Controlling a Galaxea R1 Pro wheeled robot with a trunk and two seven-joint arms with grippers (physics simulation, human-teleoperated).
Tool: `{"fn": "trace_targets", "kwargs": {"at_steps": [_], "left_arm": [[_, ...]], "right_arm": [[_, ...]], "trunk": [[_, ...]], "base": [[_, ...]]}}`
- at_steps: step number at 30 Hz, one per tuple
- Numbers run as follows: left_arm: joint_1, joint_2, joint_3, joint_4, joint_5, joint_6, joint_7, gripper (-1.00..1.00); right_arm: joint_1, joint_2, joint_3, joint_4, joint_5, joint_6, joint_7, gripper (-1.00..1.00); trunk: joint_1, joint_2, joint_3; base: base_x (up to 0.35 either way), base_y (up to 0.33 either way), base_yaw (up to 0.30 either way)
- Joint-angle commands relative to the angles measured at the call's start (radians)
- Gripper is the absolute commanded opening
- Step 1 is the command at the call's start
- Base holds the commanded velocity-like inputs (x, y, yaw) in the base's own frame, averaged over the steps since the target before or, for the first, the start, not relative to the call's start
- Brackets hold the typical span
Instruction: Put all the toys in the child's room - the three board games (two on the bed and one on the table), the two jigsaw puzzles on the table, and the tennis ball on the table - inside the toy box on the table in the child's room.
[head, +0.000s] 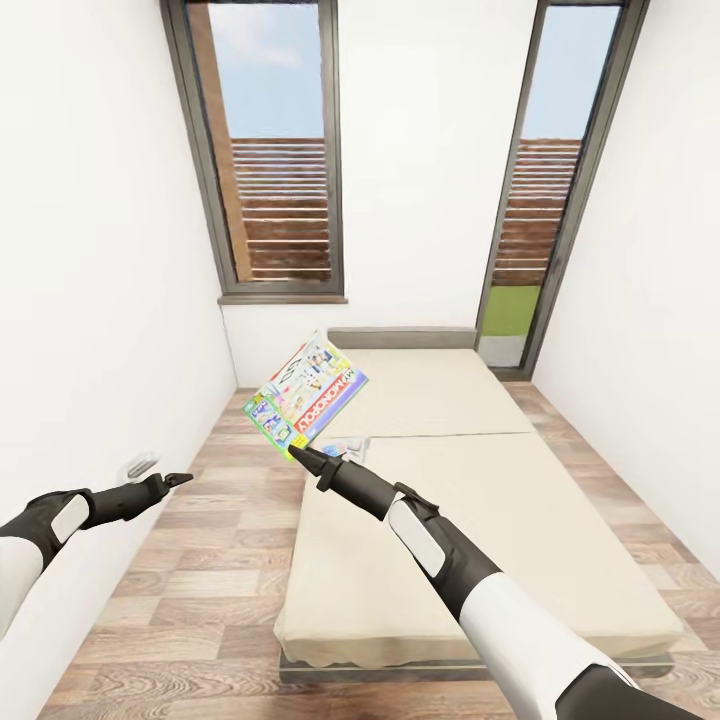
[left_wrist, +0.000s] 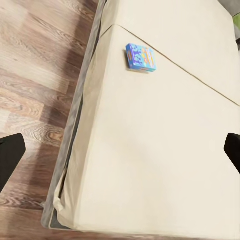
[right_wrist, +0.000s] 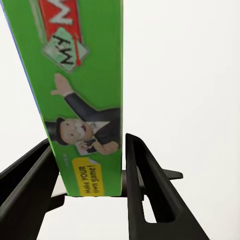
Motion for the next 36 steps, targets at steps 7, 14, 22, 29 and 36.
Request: {"fn": "trace_targets", "kwargs": {"at_steps": [7, 14, 22, 29, 36], "left_arm": [[-0.001, 0.000, 0.000, 0.000, 0.007, 0.009, -0.001, 1.00], [-0.001, 0.000, 0.001, 0.000, 0.008, 0.008, -0.005, 1.00], [-0.001, 0.000, 0.000, 0.000, 0.007, 0.008, -0.003, 1.00], [-0.001, 0.000, -0.001, 0.000, 0.007, 0.009, -0.004, 1.00], [-0.001, -0.001, -0.002, 0.000, 0.006, 0.009, 0.000, 1.00]], "right_arm": [[-0.001, 0.000, 0.001, 0.002, -0.010, 0.007, 0.002, -1.00], [-0.001, 0.000, 0.001, 0.002, -0.011, -0.036, 0.002, -1.00], [-0.001, 0.000, 0.001, 0.002, -0.012, -0.046, 0.002, -1.00], [-0.001, 0.000, 0.001, 0.002, -0.011, -0.047, 0.002, -1.00], [-0.001, 0.000, 0.001, 0.002, -0.012, -0.047, 0.004, -1.00]], "trunk": [[0.001, -0.002, 0.003], [0.001, -0.002, 0.013], [0.001, -0.002, 0.026], [0.001, -0.002, 0.037], [0.001, -0.002, 0.044]], "base": [[0.000, -0.234, 0.034], [0.000, -0.059, 0.084], [0.000, -0.032, 0.088], [0.000, -0.201, 0.089], [0.000, -0.191, 0.062]]}}
